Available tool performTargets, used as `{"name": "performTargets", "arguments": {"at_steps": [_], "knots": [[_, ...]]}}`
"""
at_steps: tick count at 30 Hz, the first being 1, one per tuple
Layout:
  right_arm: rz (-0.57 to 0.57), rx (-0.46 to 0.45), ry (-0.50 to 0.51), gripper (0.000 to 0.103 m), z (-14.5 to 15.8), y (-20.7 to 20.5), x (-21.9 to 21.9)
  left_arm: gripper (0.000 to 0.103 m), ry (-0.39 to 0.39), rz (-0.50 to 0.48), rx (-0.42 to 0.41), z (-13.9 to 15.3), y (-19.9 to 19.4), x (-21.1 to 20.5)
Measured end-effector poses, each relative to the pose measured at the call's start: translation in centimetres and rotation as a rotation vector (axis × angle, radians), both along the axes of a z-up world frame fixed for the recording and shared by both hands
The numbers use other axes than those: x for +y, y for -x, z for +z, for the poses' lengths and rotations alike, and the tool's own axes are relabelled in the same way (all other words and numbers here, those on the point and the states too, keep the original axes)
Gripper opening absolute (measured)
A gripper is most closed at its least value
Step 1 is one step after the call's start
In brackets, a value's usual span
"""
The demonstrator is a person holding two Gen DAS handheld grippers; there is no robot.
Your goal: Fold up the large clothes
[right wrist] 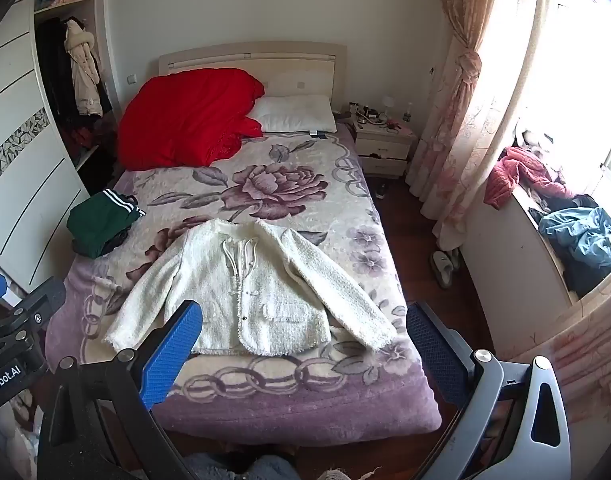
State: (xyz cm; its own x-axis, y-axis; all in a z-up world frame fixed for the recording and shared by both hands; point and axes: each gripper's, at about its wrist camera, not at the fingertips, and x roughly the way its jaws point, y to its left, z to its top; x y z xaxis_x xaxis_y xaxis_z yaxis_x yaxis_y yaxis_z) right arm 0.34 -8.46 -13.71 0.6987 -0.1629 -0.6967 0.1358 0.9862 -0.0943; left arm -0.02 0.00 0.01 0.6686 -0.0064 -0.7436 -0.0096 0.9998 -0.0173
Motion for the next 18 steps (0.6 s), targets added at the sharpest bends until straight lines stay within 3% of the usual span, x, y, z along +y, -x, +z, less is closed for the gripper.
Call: {"name": "performTargets", "arguments": {"at_steps": [18], "knots": [[0.017,-0.04,0.0,0.103,1.5,1.8,0.4,0.103,-0.002,0.013,-0.013,0.9,0.8,0.7]]}}
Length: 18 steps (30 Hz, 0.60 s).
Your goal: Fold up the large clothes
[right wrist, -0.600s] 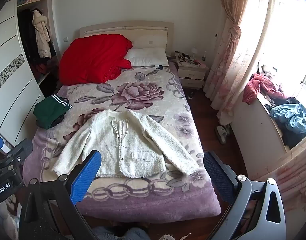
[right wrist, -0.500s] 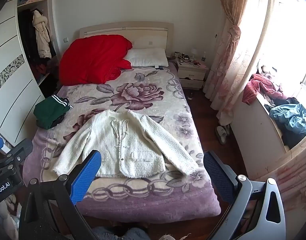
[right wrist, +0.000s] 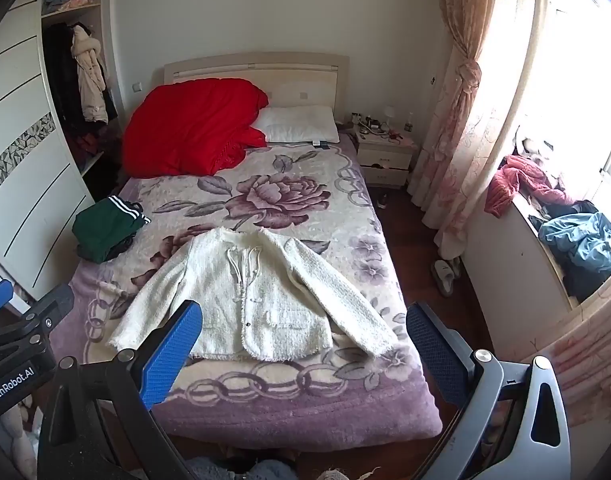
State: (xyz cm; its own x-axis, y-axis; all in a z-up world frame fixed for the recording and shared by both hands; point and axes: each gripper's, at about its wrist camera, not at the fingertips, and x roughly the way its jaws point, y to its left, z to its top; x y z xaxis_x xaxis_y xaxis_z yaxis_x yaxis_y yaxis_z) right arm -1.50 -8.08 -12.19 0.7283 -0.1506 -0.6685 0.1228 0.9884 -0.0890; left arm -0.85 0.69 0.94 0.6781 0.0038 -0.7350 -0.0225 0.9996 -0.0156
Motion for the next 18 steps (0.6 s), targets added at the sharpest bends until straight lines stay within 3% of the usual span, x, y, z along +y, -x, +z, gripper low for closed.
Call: {"name": "performTargets", "arguments": {"at_steps": [18], "knots": [[0.003,-0.007,-0.006,0.103,0.4,0.22,0.69,0.103,-0.012,0.007,-0.009,-0.29,0.54,0.6]]}}
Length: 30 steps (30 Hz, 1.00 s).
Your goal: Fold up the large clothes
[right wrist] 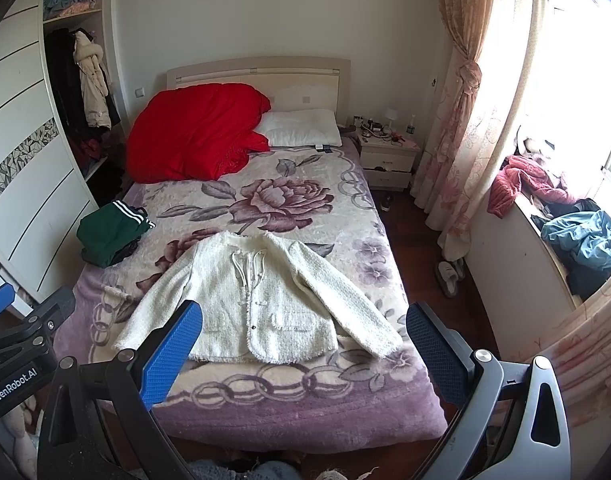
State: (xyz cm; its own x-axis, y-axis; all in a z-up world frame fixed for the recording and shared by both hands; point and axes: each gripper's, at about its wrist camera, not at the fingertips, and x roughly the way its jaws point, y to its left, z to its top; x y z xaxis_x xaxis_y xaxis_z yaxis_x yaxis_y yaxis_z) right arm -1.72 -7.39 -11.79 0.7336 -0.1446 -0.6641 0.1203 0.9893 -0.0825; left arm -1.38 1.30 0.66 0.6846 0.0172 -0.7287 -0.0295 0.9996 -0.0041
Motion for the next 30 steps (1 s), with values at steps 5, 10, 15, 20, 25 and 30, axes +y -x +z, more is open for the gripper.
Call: {"name": "performTargets", "arguments": {"at_steps": [5,10,15,20,25,30], "knots": [[0.0,-0.001,-0.001,0.103,-0.08,0.22,-0.06,0.103,0.003,-0.001,0.001,-0.11,0.14,0.15],[0.001,0.0,-0.002,0.103,-0.12,0.22,0.13,0.103,0.002,-0.001,0.0,-0.2,0.23,-0.06],[-0.002,0.002,-0.004,0.103,-0.05,0.38,0.24,0.103,0.001,-0.005,0.0,-0.29,0.31,-0.07],[-0.002,0.004,-0.006,0.103,-0.22,0.47,0.28,0.103,-0.002,-0.014,0.007,-0.5,0.32,-0.08],[-0.002,0.005,-0.007,0.103,-0.17,0.6,0.34,0.103,-0.001,-0.015,0.003,-0.21,0.16,-0.43],[-0.005,0.004,-0.008,0.103,-0.25,0.6,0.36,0.103,-0.002,-0.015,0.002,-0.17,0.08,-0.54]]}}
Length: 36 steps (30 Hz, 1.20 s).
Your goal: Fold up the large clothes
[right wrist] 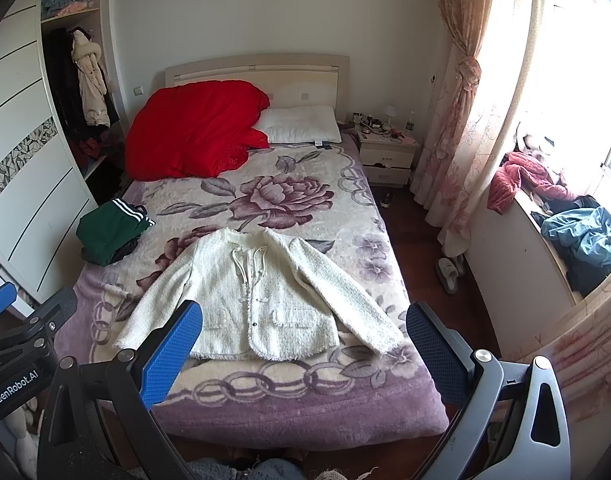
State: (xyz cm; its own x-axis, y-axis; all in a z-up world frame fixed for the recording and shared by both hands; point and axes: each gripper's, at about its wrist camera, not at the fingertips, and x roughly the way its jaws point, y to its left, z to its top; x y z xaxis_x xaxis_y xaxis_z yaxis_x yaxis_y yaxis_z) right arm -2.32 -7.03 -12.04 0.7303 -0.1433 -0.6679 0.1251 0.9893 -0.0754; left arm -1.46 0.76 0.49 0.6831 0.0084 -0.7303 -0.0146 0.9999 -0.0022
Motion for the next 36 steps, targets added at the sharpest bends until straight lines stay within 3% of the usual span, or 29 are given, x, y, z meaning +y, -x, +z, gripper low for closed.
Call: {"name": "performTargets", "arguments": {"at_steps": [28,33,36], "knots": [[0.002,0.008,0.001,0.103,-0.1,-1.3,1.1,0.103,0.011,0.0,0.001,0.0,-0.9,0.2],[-0.004,0.031,-0.017,0.103,-1.1,-2.9,1.4,0.103,0.013,0.004,0.004,-1.2,-3.1,1.4],[-0.022,0.054,-0.076,0.103,-2.8,-5.1,0.5,0.103,-0.01,0.015,-0.015,-3.4,-5.3,2.0]]}}
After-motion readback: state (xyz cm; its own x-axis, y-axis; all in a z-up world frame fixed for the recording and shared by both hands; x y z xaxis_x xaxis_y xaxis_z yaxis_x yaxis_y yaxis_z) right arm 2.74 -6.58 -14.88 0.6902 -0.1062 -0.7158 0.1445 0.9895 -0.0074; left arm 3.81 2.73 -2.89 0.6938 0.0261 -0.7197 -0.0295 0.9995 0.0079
